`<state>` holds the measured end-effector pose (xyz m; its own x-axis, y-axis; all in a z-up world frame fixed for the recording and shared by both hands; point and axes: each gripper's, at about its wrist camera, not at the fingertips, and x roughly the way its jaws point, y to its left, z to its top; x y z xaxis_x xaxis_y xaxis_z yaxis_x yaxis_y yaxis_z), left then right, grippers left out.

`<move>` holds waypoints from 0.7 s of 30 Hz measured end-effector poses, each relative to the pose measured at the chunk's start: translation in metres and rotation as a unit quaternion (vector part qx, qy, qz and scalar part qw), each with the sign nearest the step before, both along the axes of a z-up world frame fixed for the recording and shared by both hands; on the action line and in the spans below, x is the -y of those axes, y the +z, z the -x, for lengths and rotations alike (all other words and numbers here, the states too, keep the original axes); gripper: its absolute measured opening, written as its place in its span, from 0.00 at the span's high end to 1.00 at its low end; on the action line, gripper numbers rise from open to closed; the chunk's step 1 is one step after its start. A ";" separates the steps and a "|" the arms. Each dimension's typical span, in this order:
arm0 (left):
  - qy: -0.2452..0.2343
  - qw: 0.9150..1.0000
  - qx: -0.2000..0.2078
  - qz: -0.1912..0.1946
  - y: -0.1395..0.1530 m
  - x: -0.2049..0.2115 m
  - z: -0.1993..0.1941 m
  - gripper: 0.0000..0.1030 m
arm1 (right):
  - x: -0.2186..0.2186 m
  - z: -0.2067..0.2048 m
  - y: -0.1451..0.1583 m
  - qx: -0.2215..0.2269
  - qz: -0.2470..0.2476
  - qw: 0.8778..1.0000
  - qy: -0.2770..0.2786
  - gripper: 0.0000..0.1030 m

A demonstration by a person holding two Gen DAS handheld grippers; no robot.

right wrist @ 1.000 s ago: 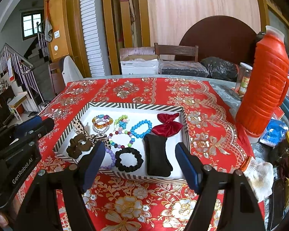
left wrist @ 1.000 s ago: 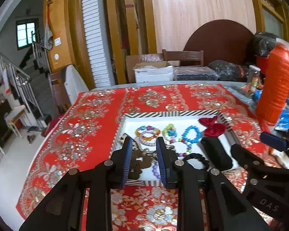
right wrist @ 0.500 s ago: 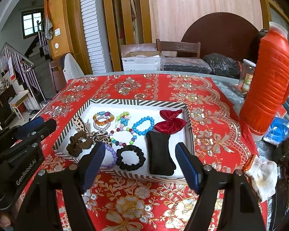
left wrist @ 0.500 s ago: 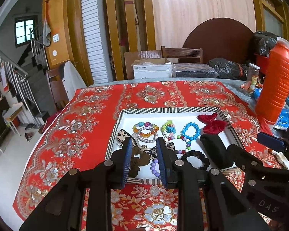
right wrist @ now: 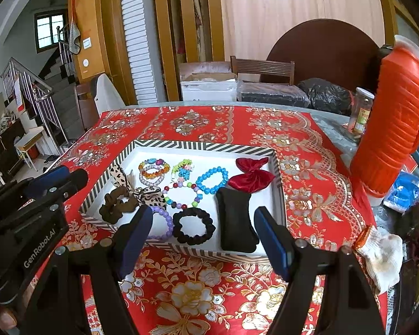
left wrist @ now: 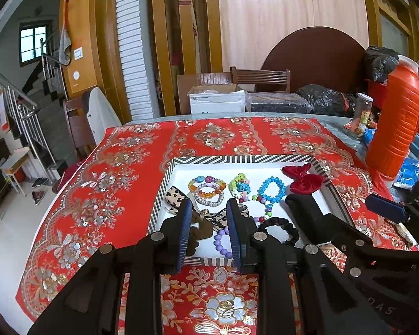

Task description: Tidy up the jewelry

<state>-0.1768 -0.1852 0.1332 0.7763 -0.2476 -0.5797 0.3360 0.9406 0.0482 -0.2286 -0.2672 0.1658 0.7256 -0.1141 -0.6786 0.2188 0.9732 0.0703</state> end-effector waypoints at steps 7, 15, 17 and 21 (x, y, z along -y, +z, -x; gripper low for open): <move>0.002 1.000 -0.003 0.000 -0.001 0.001 0.001 0.72 | 0.000 0.001 -0.001 -0.001 0.000 1.000 0.002 0.24; -0.001 1.000 -0.007 -0.002 -0.003 0.003 0.001 0.72 | 0.000 0.000 -0.001 -0.002 0.000 1.000 0.002 0.24; -0.001 1.000 -0.009 -0.002 -0.005 0.003 0.001 0.72 | -0.001 0.000 -0.004 -0.004 0.000 1.000 0.003 0.24; -0.001 1.000 -0.011 -0.001 -0.006 0.002 -0.002 0.71 | 0.000 -0.002 -0.008 -0.008 0.000 1.000 0.005 0.24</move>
<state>-0.1753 -0.1876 0.1270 0.7622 -0.2486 -0.5976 0.3392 0.9398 0.0416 -0.2267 -0.2669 0.1581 0.7157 -0.1065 -0.6902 0.2099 0.9754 0.0672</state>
